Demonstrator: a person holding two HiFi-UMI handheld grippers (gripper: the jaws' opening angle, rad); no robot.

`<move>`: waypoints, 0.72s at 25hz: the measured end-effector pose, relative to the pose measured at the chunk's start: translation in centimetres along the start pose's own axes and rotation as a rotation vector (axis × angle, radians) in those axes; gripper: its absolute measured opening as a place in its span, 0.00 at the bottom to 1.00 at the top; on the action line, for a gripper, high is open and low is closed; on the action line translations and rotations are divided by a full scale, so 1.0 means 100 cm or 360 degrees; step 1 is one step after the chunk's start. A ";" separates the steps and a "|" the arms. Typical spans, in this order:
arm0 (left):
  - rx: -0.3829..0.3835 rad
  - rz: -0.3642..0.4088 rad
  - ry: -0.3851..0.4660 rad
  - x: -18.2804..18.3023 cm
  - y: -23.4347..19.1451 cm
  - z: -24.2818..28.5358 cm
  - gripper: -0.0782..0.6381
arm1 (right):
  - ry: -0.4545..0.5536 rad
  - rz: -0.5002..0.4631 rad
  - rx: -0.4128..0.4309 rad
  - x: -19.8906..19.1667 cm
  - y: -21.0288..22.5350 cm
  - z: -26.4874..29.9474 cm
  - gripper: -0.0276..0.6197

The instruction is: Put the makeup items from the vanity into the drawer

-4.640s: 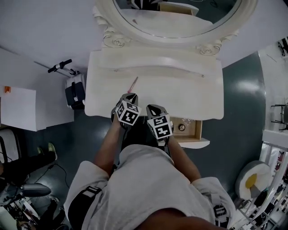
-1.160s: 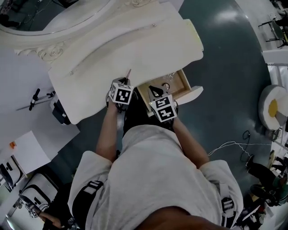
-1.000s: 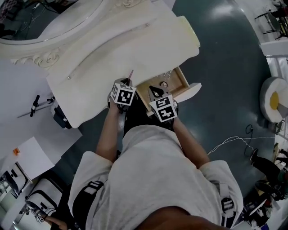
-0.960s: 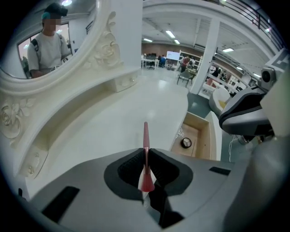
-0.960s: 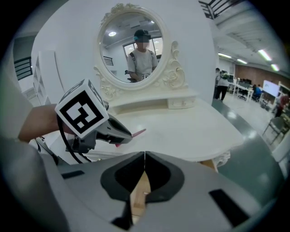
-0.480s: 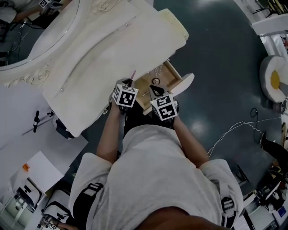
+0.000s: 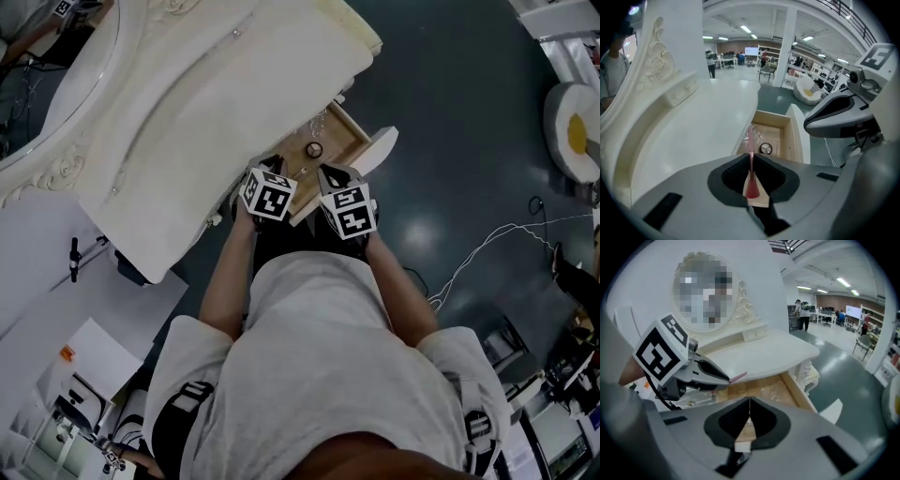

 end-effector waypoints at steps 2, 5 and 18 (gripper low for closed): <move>-0.0013 -0.0006 -0.0010 -0.002 0.008 0.005 0.18 | -0.0012 0.0013 0.0013 -0.007 0.002 0.001 0.07; 0.0000 0.0008 -0.0042 -0.008 0.016 0.015 0.18 | -0.0024 0.0021 0.0037 -0.015 0.005 0.002 0.07; -0.0006 -0.0452 -0.0065 -0.039 0.004 0.071 0.18 | -0.0056 -0.0123 0.0199 -0.026 -0.001 0.025 0.07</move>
Point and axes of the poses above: the fingertips, and each gripper's own axes: z forward along the fingers, y to its right, x out of its top, the point moved 1 cm from there along -z, backward along the fingers, and after that the axes turned 15 degrees about -z, right-handed, at the moved point
